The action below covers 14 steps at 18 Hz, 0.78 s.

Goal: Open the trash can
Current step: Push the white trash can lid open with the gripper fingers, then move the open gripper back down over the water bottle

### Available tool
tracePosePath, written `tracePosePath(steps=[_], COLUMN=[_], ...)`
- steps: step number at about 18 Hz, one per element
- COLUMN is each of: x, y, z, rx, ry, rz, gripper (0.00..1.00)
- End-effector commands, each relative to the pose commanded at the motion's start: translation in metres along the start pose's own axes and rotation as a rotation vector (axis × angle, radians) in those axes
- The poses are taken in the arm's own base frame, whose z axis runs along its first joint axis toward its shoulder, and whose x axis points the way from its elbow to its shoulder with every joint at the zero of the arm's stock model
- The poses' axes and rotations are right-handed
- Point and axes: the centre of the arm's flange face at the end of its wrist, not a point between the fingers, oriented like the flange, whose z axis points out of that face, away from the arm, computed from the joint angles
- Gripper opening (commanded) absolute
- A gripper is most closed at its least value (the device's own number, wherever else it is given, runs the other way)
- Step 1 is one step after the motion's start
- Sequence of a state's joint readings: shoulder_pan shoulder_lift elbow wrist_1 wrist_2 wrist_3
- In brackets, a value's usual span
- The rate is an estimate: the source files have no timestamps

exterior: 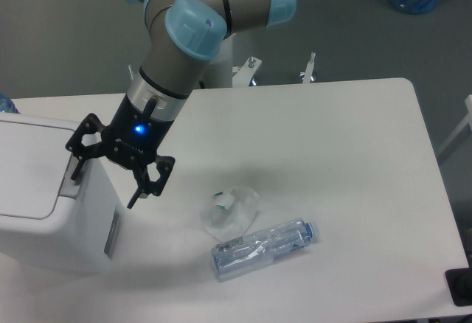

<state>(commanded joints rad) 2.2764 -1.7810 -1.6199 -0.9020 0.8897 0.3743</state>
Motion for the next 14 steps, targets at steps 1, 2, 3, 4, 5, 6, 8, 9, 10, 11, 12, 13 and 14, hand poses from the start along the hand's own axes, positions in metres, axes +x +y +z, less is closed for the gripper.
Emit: tracePosePath(steps=[1,2,3,4,5,6,8,9,10,11,12,13,14], x=[0.000,0.000,-0.001,-0.002,-0.002,-0.002,0.001,0.003,0.005,0.008,0.006,0.003,0.001], y=[0.000,0.000,0.000,0.000,0.001,0.000,-0.004,-0.009,-0.015,-0.021,-0.025,-0.031,-0.036], z=[0.000,0.000,0.001,0.002,0.002,0.002,-0.003,-0.007,-0.014,-0.019,-0.025,-0.033,-0.041], rx=[0.000,0.000,0.000,-0.002,-0.003,-0.002,0.007,0.017,0.030,0.043,0.054,0.068,0.081], ry=[0.000,0.000,0.000,0.001,0.001,0.001,-0.003,-0.005,-0.011,-0.014,-0.021,-0.031,-0.042], rz=[0.000,0.000,0.000,-0.002,-0.003,-0.002,0.006,0.011,0.019,0.030,0.032,0.043,0.049], gripper=[1.00,1.00,1.00,1.00,1.00,1.00,1.00,1.00,1.00,1.00,1.00,1.00,1.00])
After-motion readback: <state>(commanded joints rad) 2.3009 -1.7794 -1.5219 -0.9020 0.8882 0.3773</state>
